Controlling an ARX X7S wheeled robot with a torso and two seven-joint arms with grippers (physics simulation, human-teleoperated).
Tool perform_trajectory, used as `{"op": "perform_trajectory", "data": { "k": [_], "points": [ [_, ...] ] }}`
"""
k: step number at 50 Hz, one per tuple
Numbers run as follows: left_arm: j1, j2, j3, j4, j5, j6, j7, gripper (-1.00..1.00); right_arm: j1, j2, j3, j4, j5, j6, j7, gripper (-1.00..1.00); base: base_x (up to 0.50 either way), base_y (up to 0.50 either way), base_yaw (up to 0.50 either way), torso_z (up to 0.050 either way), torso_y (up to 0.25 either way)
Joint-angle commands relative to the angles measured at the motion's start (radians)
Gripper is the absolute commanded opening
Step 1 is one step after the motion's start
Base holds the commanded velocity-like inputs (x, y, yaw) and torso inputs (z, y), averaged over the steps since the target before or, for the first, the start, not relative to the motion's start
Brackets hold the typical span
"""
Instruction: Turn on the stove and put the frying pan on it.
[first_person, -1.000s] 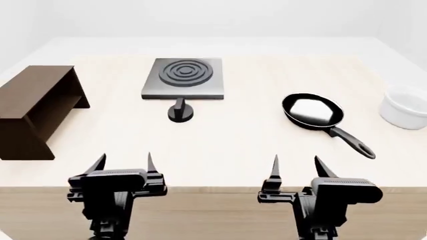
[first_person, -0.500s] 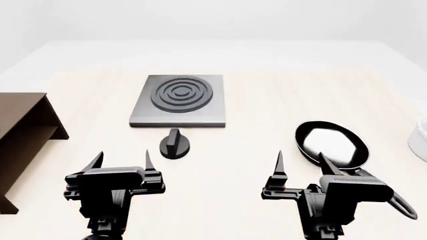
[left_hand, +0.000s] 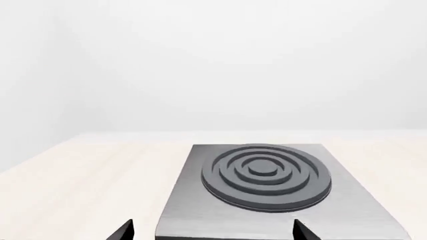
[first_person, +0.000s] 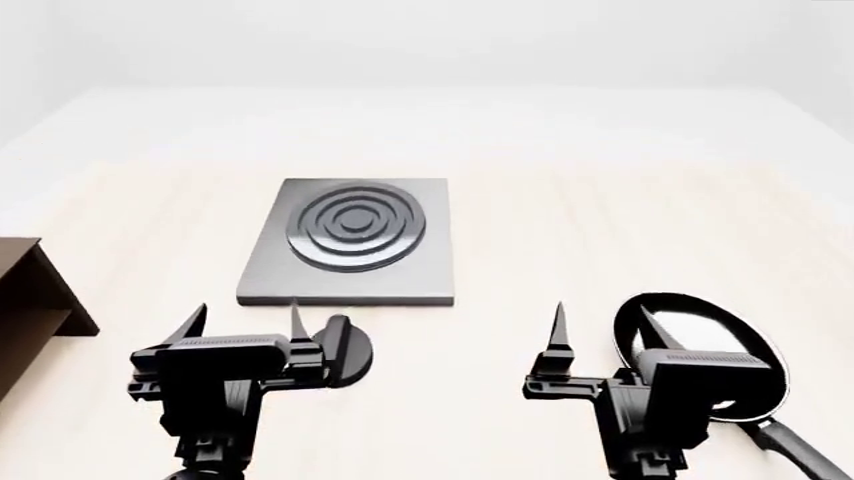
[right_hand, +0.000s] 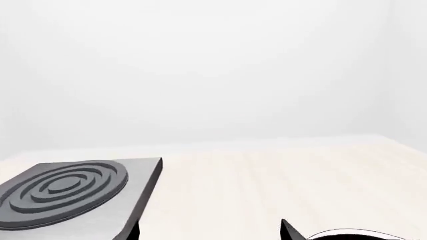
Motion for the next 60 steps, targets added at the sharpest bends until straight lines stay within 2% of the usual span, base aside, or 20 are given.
{"op": "perform_trajectory", "data": {
  "k": [1,20,30,33,39,43,60],
  "points": [
    [0.0,-0.008,0.007,-0.003,-0.006,0.004,-0.008,1.0,-0.004,0.005,-0.003,0.005,0.01,-0.024,0.002,1.0,0.5,0.0,0.0,0.0,0.0],
    [-0.02,-0.035,-0.004,-0.013,-0.012,-0.011,-0.025,1.0,0.006,0.024,-0.021,-0.002,0.013,0.024,0.033,1.0,0.04,0.0,0.0,0.0,0.0],
    [-0.048,-0.058,-0.032,0.059,-0.036,-0.089,-0.038,1.0,0.023,0.044,-0.003,-0.059,0.054,0.086,0.054,1.0,0.0,0.0,0.0,0.0,0.0],
    [-0.065,-0.069,-0.027,0.001,-0.021,-0.077,-0.036,1.0,0.026,0.047,0.002,-0.059,0.062,0.086,0.058,1.0,0.0,0.0,0.0,0.0,0.0],
    [-0.058,-0.082,-0.015,-0.208,0.039,0.074,-0.054,1.0,0.031,0.053,0.001,-0.053,0.066,0.085,0.063,1.0,0.0,0.0,0.0,0.0,0.0],
    [-0.054,-0.084,-0.005,-0.299,0.053,0.116,-0.056,1.0,0.034,0.055,-0.003,-0.055,0.066,0.089,0.068,1.0,0.0,0.0,0.0,0.0,0.0],
    [-0.062,-0.083,0.053,-0.519,0.12,0.234,-0.079,1.0,0.03,0.063,-0.005,-0.052,0.072,0.081,0.078,1.0,0.0,0.0,0.0,0.0,0.0]
  ]
}}
